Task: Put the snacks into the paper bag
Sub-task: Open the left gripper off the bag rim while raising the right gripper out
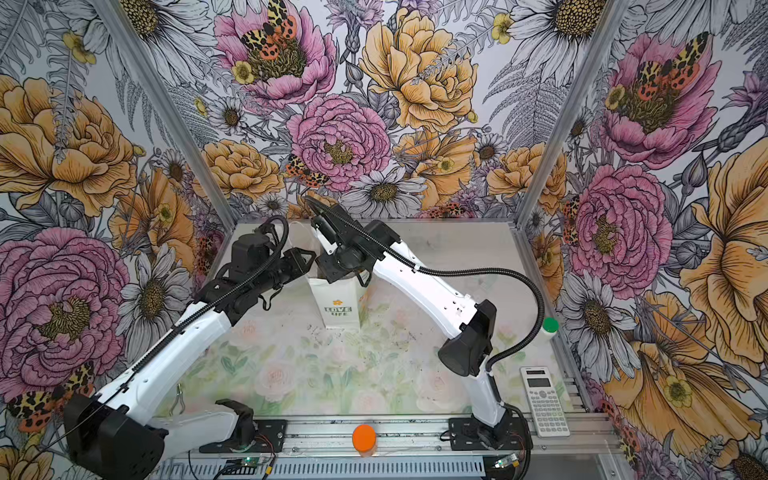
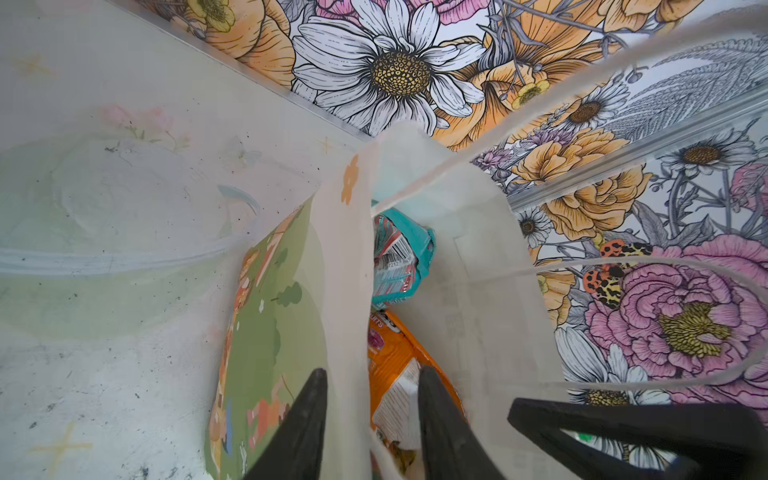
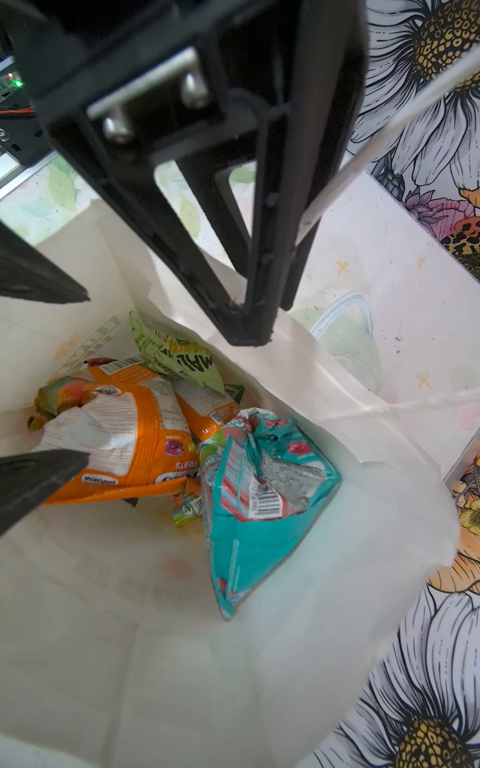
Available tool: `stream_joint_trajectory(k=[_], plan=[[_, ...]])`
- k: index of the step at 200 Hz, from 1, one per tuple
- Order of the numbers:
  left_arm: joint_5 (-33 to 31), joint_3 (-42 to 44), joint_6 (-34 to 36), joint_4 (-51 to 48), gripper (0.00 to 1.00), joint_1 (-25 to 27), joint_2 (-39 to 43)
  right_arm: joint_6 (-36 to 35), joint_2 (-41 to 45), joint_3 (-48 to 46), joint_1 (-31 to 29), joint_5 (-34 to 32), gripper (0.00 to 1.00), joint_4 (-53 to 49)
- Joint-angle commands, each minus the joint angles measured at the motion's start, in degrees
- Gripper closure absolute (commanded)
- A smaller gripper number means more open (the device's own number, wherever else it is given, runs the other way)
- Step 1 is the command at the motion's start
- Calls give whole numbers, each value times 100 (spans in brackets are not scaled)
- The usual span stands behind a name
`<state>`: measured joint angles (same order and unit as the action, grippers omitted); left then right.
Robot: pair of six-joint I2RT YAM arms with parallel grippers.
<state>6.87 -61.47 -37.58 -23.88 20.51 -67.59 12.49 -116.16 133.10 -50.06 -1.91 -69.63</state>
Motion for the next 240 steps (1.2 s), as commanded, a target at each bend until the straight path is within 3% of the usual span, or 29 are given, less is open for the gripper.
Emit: stream_joint_trajectory(k=[1,86,147,181,199,240], plan=[[-125,-100,102,112,59,62,174,-36,232,241,-2,-131,41,30],[-148,-145,201,26,56,59,435,-95,555,331,-3,-324,41,33],[420,-287,594,-88,50,49,515,-208,1051,274,-3,-805,40,31],[749,-317,682,-83,26,32,565,-289,1431,93,-3,-1330,39,36],[825,-329,682,-81,2,23,613,-330,1655,-34,-3,-1593,39,32],[774,-322,682,-83,1,2,795,-438,2155,-411,10,-2208,35,79]])
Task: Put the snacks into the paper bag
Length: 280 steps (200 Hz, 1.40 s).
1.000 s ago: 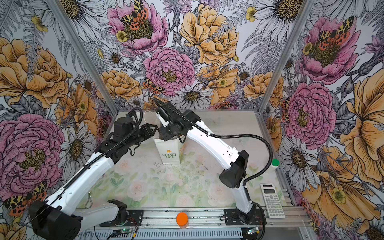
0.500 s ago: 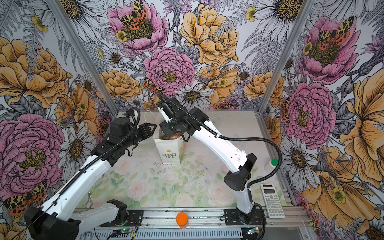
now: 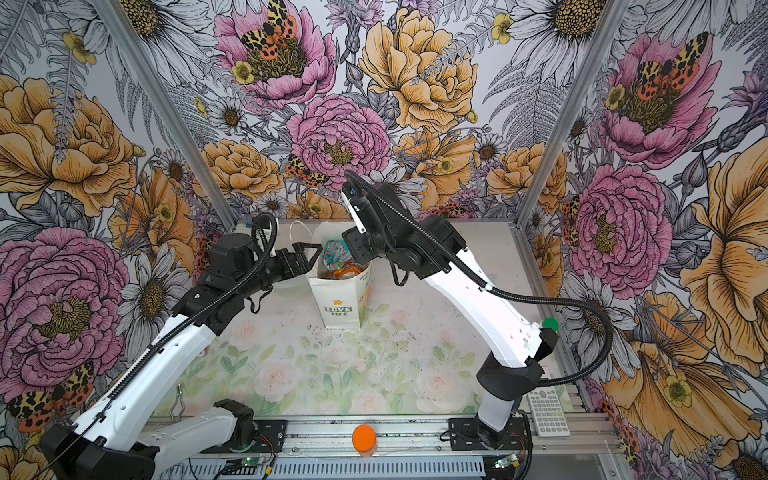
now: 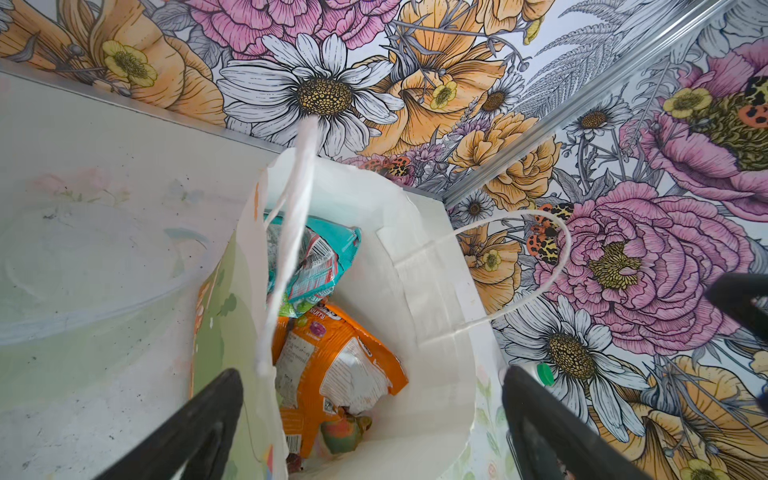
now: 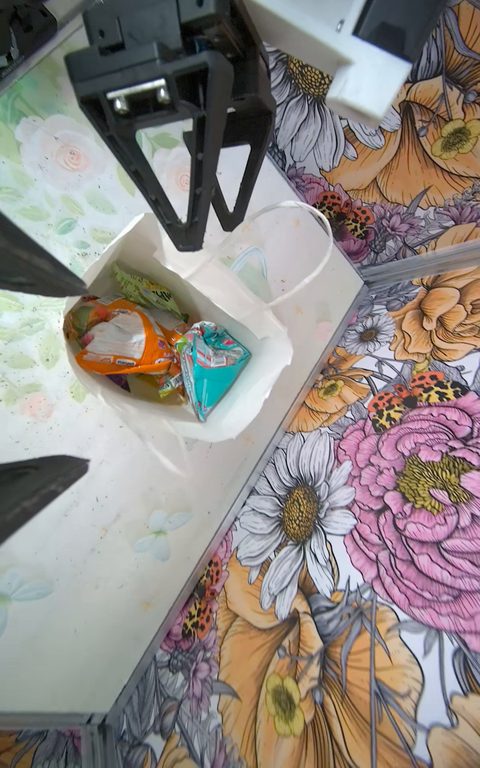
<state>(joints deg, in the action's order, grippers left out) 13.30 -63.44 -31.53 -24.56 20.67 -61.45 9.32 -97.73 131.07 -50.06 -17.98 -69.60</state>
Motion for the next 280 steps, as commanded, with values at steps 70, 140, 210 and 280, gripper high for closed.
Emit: stream_joint_trajectory(k=[70,140,210,280], plan=[[-487,-60,480,-9,1,-69,736,-176,1816,-2117,642,-1046,27,1385],[-1215,546,1139,475,1,-620,1197,161,3548,-4539,2424,-755,25,2830],[-1457,1228,1984,1262,1,-821,1230,-195,4333,-6631,3385,-78,22,4558],[-1419,2016,2890,2462,1,-1145,1084,-276,4094,-8461,4216,-107,15,5940]])
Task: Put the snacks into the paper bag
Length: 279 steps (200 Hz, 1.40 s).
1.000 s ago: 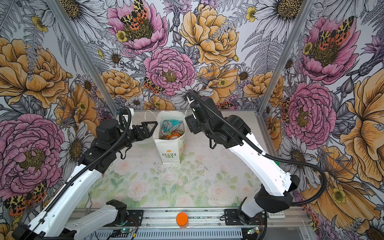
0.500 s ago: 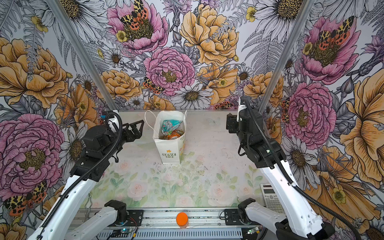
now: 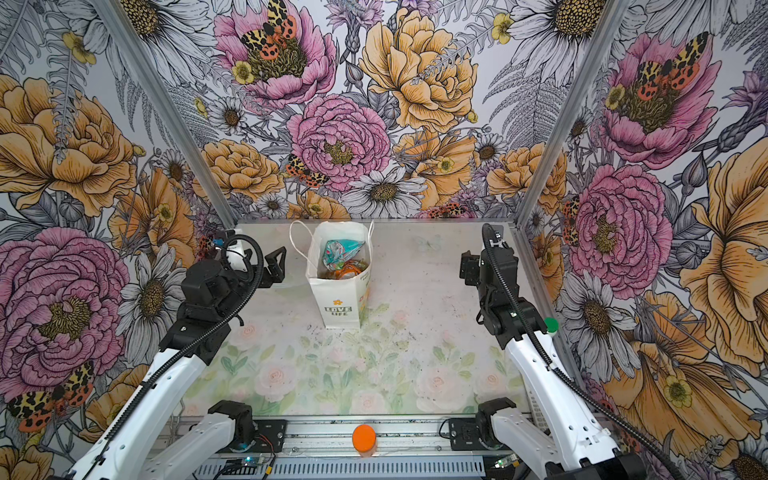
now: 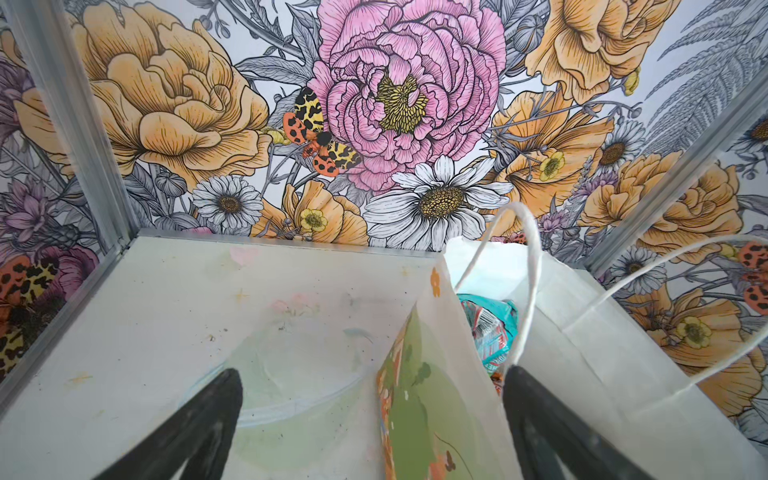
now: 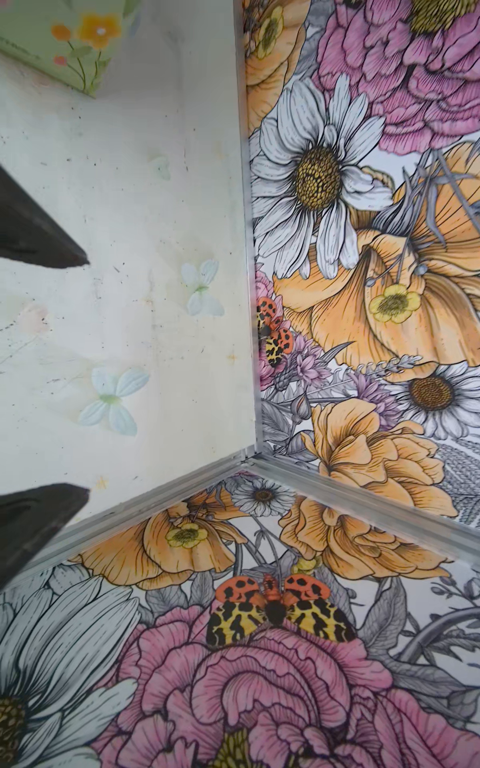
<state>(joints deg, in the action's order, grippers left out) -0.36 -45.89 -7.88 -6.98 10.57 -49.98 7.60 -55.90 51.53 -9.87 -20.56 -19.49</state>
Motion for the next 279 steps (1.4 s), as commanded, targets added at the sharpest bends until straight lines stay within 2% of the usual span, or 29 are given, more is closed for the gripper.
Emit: stream_joint_trajectory(k=[1,13,41,53,80,149,206,279], plan=[[-52,280,529,723,1,-139,-73,-106,-93,-536,205,154,15,960],[-37,396,570,882,1,-214,-161,-238,-110,-951,248,212,14,1525],[168,740,530,1460,1,-416,-348,-605,-15,-2344,325,253,12,3865],[306,933,401,1831,1,-532,-406,-619,-110,-2681,420,253,11,4453],[501,1192,267,2371,1,-761,-617,-585,-578,-2782,615,359,10,4591],[300,1817,715,3529,1,-830,-1168,-420,-1826,-3140,714,325,10,6163],[70,2037,930,3926,1,-946,-1673,-361,-3273,-3078,742,349,11,7392],[-106,2289,975,4827,1,-1098,-2677,-307,-3231,-3061,758,368,10,7269]])
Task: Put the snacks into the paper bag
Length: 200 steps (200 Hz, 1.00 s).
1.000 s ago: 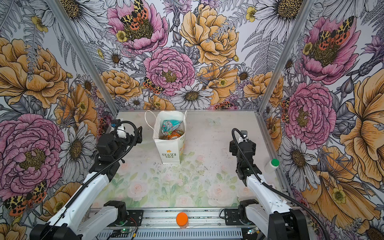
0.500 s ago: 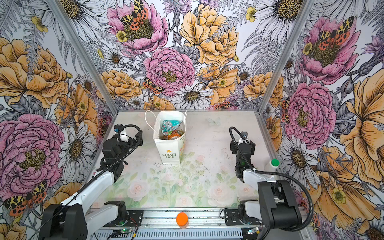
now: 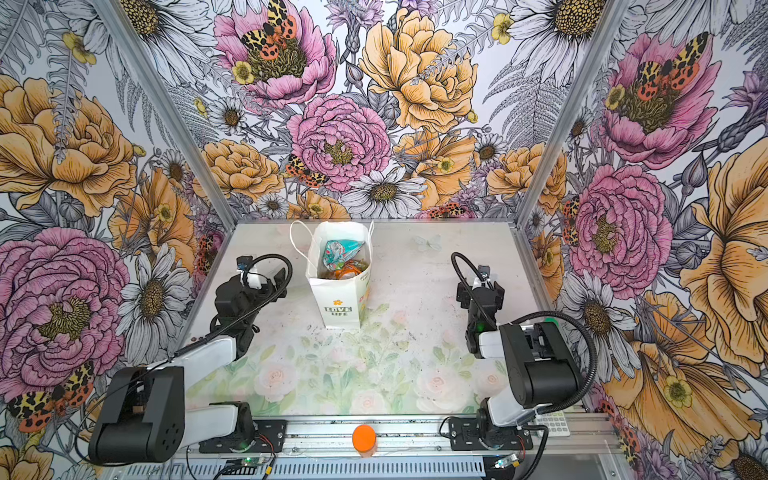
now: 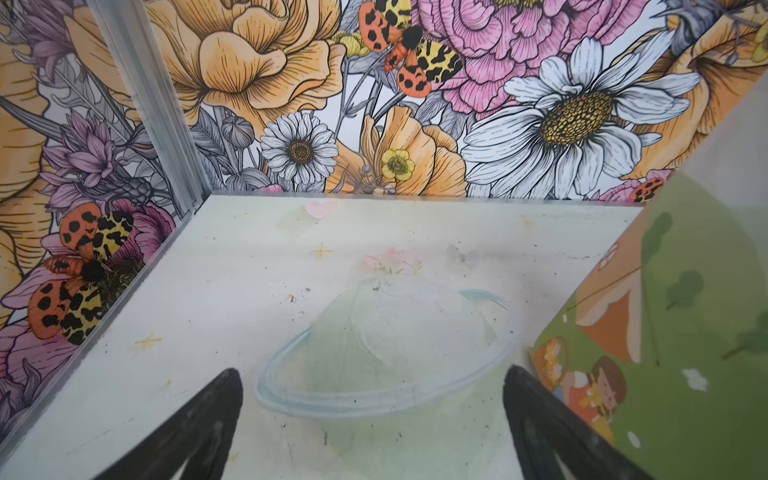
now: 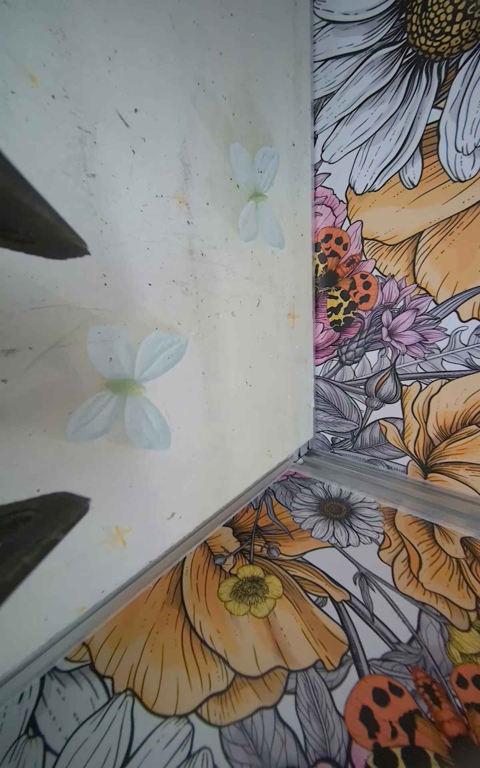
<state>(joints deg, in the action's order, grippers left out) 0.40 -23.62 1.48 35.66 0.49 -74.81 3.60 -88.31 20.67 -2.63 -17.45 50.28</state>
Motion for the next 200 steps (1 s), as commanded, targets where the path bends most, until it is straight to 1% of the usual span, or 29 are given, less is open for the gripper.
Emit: stream_joint_trajectory(k=[1,18,66,78,90,124,136,145,192,200], plan=[[-182,65,34,581,1,-92,-206,91,13,25,35,58,11,295],[-172,127,-3,919,1,-110,-496,105,8,28,43,66,10,278],[-226,393,-60,2323,1,-135,-1474,98,19,27,44,67,10,269],[-262,414,-115,2146,1,-161,-1352,106,18,25,44,70,10,267],[-168,432,-118,2388,1,-182,-1458,100,10,28,44,74,10,272],[12,171,-106,1720,1,-248,-1396,103,9,41,44,75,10,263],[38,190,-130,1883,1,-266,-1439,98,12,36,52,75,10,263],[30,172,-136,1773,1,-269,-1414,105,9,35,52,75,10,263],[37,186,-131,1848,2,-263,-1424,125,12,60,79,119,10,219],[23,196,-120,1847,1,-254,-1421,124,16,67,87,128,8,210]])
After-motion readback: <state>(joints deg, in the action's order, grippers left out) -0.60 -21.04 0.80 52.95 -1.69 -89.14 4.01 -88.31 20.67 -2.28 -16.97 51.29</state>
